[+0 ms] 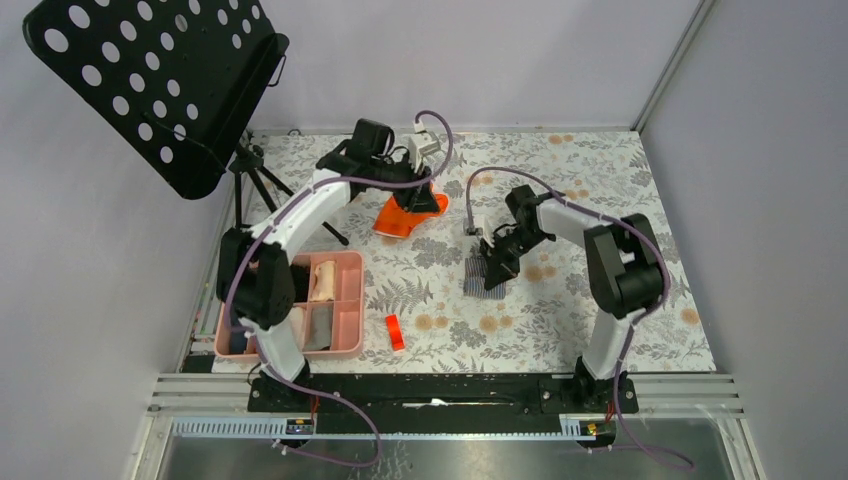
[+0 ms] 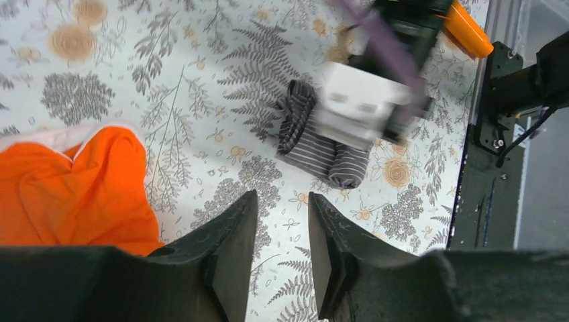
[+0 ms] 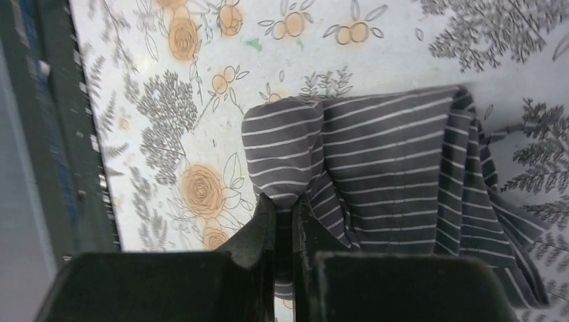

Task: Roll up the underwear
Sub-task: Roll the underwear to the center of the board.

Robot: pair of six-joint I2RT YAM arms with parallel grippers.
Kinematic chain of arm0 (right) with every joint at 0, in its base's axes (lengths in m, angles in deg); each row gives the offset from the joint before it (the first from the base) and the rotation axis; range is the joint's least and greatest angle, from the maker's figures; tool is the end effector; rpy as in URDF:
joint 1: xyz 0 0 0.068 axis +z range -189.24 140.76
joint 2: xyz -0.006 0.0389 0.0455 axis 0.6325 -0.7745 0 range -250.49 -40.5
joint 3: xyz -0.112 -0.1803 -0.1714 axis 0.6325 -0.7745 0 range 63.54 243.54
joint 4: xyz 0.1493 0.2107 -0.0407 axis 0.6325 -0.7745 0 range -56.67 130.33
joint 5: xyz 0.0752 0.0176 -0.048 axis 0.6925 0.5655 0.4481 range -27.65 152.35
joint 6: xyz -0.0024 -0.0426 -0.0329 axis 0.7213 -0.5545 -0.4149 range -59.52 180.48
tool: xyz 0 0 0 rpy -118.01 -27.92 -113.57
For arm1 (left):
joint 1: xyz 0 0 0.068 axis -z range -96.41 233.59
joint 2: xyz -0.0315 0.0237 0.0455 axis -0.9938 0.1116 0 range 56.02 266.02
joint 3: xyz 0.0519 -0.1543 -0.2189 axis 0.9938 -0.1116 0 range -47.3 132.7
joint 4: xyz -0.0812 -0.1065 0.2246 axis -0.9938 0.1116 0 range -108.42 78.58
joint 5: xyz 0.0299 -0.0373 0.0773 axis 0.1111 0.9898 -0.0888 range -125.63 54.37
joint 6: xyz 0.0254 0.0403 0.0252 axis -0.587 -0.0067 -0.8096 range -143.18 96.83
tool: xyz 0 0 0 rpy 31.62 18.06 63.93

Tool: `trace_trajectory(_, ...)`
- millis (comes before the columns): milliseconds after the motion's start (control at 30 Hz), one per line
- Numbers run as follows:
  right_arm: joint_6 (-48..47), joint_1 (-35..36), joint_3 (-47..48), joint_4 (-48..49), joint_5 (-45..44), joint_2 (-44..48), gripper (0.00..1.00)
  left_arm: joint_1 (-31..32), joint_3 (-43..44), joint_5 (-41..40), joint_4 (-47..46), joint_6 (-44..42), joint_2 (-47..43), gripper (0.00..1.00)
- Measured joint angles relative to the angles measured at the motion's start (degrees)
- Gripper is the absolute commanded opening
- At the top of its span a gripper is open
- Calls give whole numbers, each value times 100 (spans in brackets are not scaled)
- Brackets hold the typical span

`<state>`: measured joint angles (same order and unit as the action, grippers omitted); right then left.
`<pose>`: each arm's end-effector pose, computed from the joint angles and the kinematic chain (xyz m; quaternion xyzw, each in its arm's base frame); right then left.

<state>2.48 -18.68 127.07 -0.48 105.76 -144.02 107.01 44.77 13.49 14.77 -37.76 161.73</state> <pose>0.2948 0.1366 0.1601 -0.6092 0.6982 0.3253 0.1888 0.3659 -0.1877 0.2973 0.4199 0.7499 -0.4111 0.3039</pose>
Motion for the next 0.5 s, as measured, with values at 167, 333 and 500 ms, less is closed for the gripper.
trace_trajectory(167,564,-396,1071,-1075,562,-1200,0,619,-785,-595,-608,-673,-787,43)
trace_trajectory(333,1005,-522,1978,-1987,743,-2083,1,1661,-1412,-1156,-767,-1956,-920,44)
trace_trajectory(500,1266,-538,2402,-2444,772,-2509,1,2461,-1989,-1473,-975,-2835,-669,50)
